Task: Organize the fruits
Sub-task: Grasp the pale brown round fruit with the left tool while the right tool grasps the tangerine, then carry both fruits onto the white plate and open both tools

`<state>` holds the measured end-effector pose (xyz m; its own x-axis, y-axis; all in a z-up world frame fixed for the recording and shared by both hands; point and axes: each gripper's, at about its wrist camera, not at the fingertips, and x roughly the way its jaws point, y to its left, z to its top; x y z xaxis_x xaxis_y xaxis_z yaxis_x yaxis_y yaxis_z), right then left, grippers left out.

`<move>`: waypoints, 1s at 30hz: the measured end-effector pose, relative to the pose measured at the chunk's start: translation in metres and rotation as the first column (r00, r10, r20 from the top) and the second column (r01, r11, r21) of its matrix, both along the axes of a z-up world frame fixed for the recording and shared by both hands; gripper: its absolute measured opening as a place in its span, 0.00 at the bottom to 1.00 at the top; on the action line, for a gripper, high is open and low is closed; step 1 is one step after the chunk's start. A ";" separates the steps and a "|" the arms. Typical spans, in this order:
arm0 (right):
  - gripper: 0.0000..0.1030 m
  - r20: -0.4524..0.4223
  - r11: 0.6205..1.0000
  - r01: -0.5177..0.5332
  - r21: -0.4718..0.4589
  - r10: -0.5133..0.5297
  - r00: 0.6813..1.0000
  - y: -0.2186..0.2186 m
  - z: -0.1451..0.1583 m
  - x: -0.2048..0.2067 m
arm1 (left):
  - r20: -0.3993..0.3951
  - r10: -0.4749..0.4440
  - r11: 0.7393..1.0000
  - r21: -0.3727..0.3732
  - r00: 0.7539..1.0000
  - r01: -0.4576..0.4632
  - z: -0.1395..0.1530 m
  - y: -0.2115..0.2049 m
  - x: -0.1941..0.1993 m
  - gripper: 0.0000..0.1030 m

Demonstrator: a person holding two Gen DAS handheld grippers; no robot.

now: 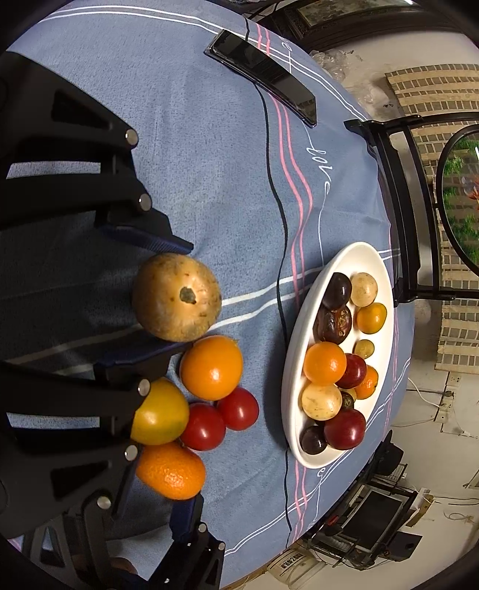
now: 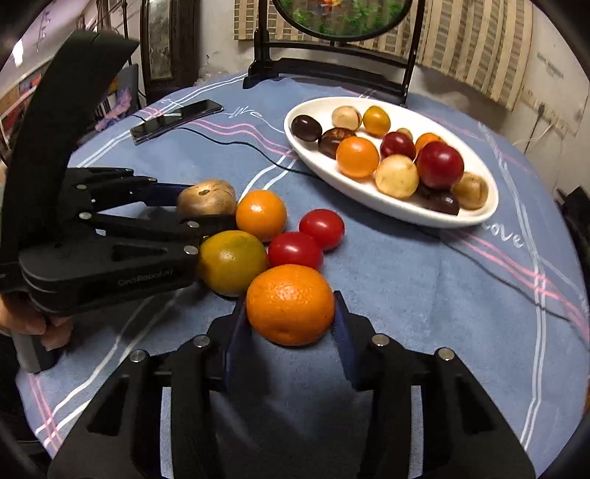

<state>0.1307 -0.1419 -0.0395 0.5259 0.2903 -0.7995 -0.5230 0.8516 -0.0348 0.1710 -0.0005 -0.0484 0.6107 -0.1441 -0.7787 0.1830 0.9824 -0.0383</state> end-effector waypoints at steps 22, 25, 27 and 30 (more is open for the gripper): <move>0.42 0.021 0.942 0.223 0.250 -0.236 0.972 -0.075 0.053 0.020 | 0.057 -0.007 1.000 -0.011 0.998 0.008 0.051 -0.010 0.000 0.43; 0.43 0.047 0.932 0.245 0.268 -0.266 0.963 -0.084 0.066 0.031 | 0.059 -0.020 1.000 -0.006 0.998 0.020 0.060 -0.020 0.013 0.43; 0.43 0.066 0.925 0.261 0.277 -0.289 0.955 -0.087 0.074 0.043 | 0.059 -0.024 1.000 -0.005 0.998 0.024 0.064 -0.026 0.025 0.43; 0.43 0.082 0.913 0.278 0.300 -0.315 0.946 -0.090 0.083 0.065 | 0.054 -0.020 1.000 0.000 0.998 0.020 0.068 -0.034 0.050 0.43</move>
<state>0.1958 -0.2320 0.0438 0.7132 0.3079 -0.6297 -0.2523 0.9509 0.1791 0.2214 -0.0343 0.0194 0.6490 -0.1570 -0.7444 0.2046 0.9785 -0.0280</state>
